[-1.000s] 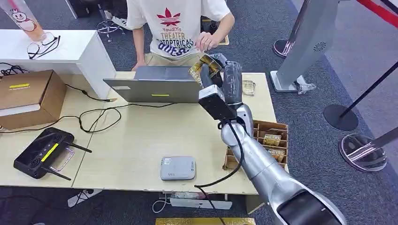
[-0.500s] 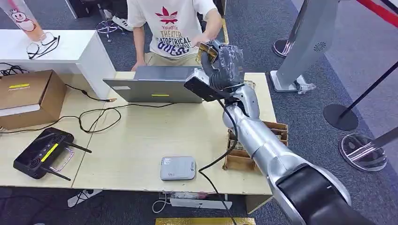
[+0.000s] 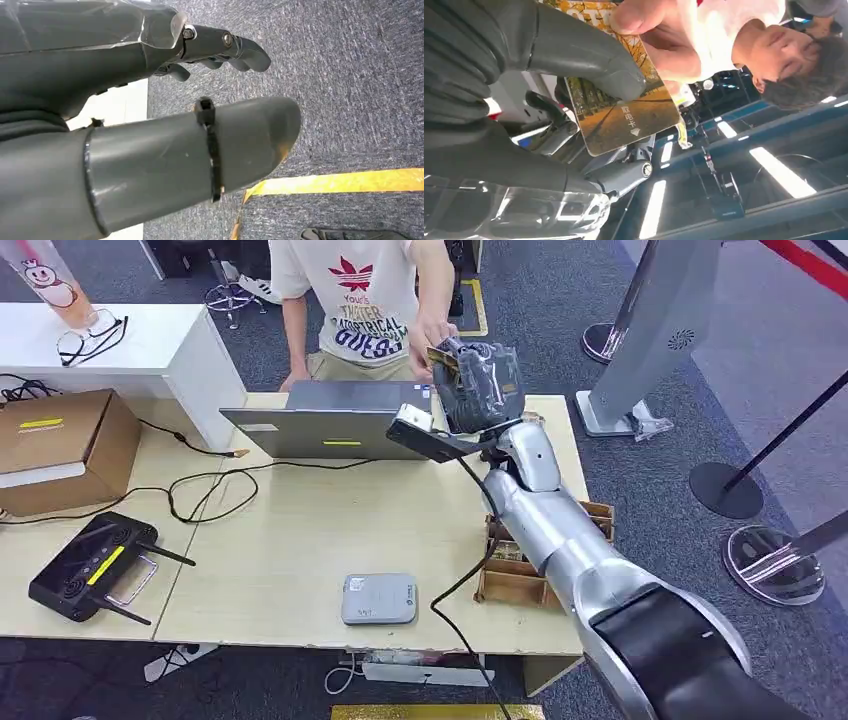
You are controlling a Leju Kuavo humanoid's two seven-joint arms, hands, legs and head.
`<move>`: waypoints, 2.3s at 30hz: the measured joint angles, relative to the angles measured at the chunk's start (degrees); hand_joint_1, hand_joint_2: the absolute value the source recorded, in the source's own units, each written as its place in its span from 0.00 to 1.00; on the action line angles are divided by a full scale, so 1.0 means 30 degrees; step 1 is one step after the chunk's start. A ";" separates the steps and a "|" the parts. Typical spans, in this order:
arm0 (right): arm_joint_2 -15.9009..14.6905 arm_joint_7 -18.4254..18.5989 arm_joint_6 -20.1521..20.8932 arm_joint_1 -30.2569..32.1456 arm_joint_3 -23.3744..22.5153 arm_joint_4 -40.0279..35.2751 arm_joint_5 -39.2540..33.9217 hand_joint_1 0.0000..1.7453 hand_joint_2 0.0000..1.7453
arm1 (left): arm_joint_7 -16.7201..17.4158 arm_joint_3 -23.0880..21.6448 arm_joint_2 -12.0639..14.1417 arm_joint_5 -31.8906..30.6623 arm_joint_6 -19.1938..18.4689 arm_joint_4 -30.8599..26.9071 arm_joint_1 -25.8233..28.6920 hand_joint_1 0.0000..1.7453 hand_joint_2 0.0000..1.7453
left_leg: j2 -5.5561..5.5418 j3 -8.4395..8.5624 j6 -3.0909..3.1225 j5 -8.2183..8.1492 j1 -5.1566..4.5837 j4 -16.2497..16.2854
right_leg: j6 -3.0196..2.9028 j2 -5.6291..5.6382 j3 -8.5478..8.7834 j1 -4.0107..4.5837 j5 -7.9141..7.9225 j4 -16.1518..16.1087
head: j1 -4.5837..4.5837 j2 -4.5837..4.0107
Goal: Pass the card to the sensor for recognition and then transmit it.
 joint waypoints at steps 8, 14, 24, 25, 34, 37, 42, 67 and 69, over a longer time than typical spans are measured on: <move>0.0007 0.0102 0.0000 0.0027 -0.0620 0.0357 0.0743 0.00 1.00 | 0.0000 -0.0197 0.0000 -0.0058 0.0022 0.0000 -0.0072 0.00 0.00 | 0.0000 -0.0001 0.0000 0.0000 0.0001 0.0000 | 0.0000 0.0000 0.0001 0.0000 0.0001 0.0000 | 0.0000 0.0000; 0.0007 0.0059 0.0000 0.0073 -0.1006 0.0525 0.1246 0.00 1.00 | 0.0000 -0.0204 0.0000 -0.0051 0.0030 0.0000 -0.0078 0.00 0.00 | 0.0000 -0.0002 -0.0001 0.0000 0.0000 0.0000 | 0.0000 0.0000 0.0000 0.0000 0.0000 0.0000 | 0.0000 0.0000; 0.0190 -0.2085 -0.0007 0.0346 -0.2494 0.0284 0.0218 0.00 1.00 | -0.0044 -0.0204 0.0000 0.0182 0.0044 0.0000 -0.0070 0.00 0.00 | 0.0000 -0.0001 0.0000 0.0001 0.0000 0.0000 | 0.0000 0.0000 0.0002 0.0000 0.0001 0.0000 | 0.0000 0.0000; 0.0247 -0.2591 -0.0007 0.0438 -0.2746 0.0125 -0.0165 0.00 1.00 | -0.0044 -0.0204 0.0000 0.0204 0.0044 0.0000 -0.0068 0.00 0.00 | 0.0000 -0.0002 0.0000 0.0001 0.0001 0.0000 | 0.0000 -0.0001 0.0002 0.0000 0.0001 0.0001 | 0.0000 0.0000; 0.0204 -0.4678 0.0160 0.2324 -0.3418 -0.3113 -0.4477 0.00 1.00 | -0.0160 -0.0204 0.0007 0.0634 0.0109 0.0000 0.0128 0.00 0.00 | -0.0001 0.0000 0.0000 -0.0002 0.0000 0.0000 | 0.0003 -0.0004 -0.0002 0.0000 -0.0003 -0.0001 | 0.0000 0.0000; -0.0256 -0.4385 0.0182 0.3442 -0.2995 -0.5081 -0.5239 0.00 1.00 | -0.0248 -0.0197 0.0015 0.0896 0.0138 0.0000 0.0270 0.00 0.00 | -0.0003 -0.0002 0.0001 -0.0004 -0.0001 0.0000 | 0.0004 -0.0004 -0.0002 -0.0001 -0.0005 -0.0001 | 0.0000 0.0000; -0.1506 -0.3775 0.0036 0.5111 -0.2253 -0.8474 -0.5632 0.00 1.00 | -0.0503 -0.0175 0.0022 0.1231 0.0313 0.0000 0.0501 0.00 0.00 | -0.0003 0.0000 0.0005 -0.0008 -0.0003 0.0001 | 0.0005 -0.0007 -0.0003 -0.0002 -0.0005 -0.0005 | 0.0000 0.0000; -0.3781 -0.2805 0.0029 1.1013 -0.1014 -1.1394 -0.2797 0.54 1.00 | -0.0772 0.0022 0.0029 0.1807 0.0801 0.0000 0.0822 0.00 0.00 | -0.0004 -0.0005 0.0008 -0.0014 -0.0002 -0.0002 | 0.0005 -0.0007 0.0001 -0.0001 -0.0007 -0.0005 | 0.0000 0.0000; -0.3781 -0.2805 0.0022 1.1074 -0.0926 -1.1066 -0.2804 0.54 1.00 | -0.0780 0.0087 0.0036 0.1836 0.0809 0.0000 0.0842 0.00 0.00 | -0.0004 -0.0005 0.0008 -0.0014 -0.0002 -0.0002 | 0.0005 -0.0006 0.0001 -0.0002 -0.0007 -0.0005 | 0.0000 0.0000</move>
